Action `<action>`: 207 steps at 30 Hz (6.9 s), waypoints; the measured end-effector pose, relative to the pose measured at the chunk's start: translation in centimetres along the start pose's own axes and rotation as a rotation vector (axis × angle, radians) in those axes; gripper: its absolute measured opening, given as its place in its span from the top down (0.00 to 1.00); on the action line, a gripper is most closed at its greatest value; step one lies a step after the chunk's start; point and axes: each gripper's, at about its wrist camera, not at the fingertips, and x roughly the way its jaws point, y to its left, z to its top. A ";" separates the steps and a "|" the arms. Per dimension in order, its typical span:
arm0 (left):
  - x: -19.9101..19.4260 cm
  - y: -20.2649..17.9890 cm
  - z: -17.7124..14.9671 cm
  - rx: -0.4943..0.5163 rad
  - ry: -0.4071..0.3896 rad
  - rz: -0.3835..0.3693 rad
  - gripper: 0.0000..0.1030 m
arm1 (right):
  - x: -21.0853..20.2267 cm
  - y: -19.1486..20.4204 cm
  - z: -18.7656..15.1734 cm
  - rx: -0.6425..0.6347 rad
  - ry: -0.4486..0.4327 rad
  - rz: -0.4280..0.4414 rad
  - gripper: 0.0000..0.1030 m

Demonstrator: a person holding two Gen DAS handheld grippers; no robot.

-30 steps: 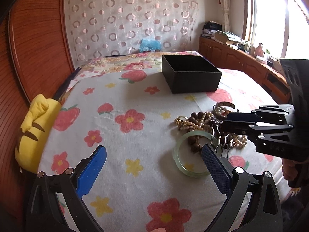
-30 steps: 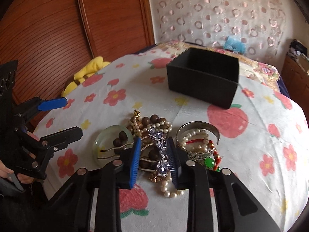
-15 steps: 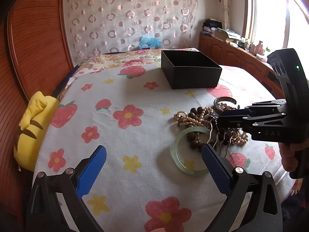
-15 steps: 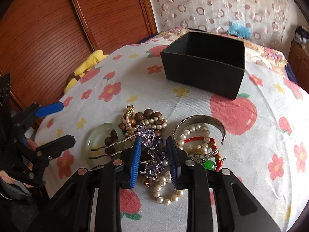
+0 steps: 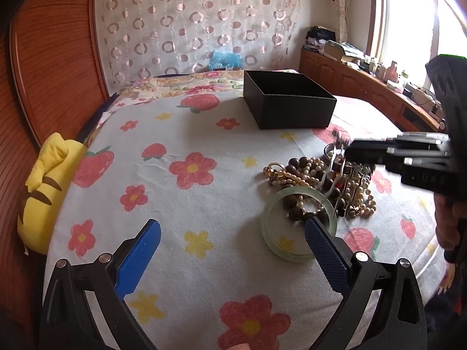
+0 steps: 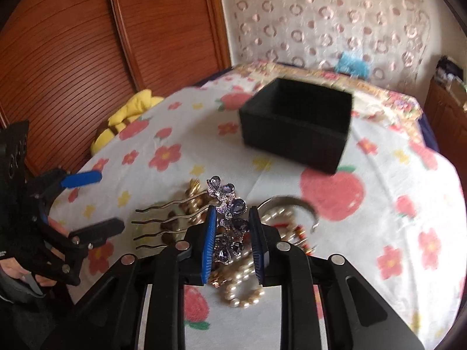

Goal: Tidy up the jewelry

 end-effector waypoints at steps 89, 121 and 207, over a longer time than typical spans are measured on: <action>12.4 -3.5 18.6 0.152 -0.002 -0.140 0.33 | 4.2 -12.8 9.9 0.092 -0.186 -0.172 0.72; 7.2 -0.3 11.4 0.095 0.006 -0.129 0.31 | -0.6 -9.0 5.0 0.080 -0.144 -0.173 0.62; -5.2 -2.8 10.5 0.115 -0.179 -0.195 0.88 | -2.4 -2.2 -3.3 0.008 -0.051 -0.113 0.39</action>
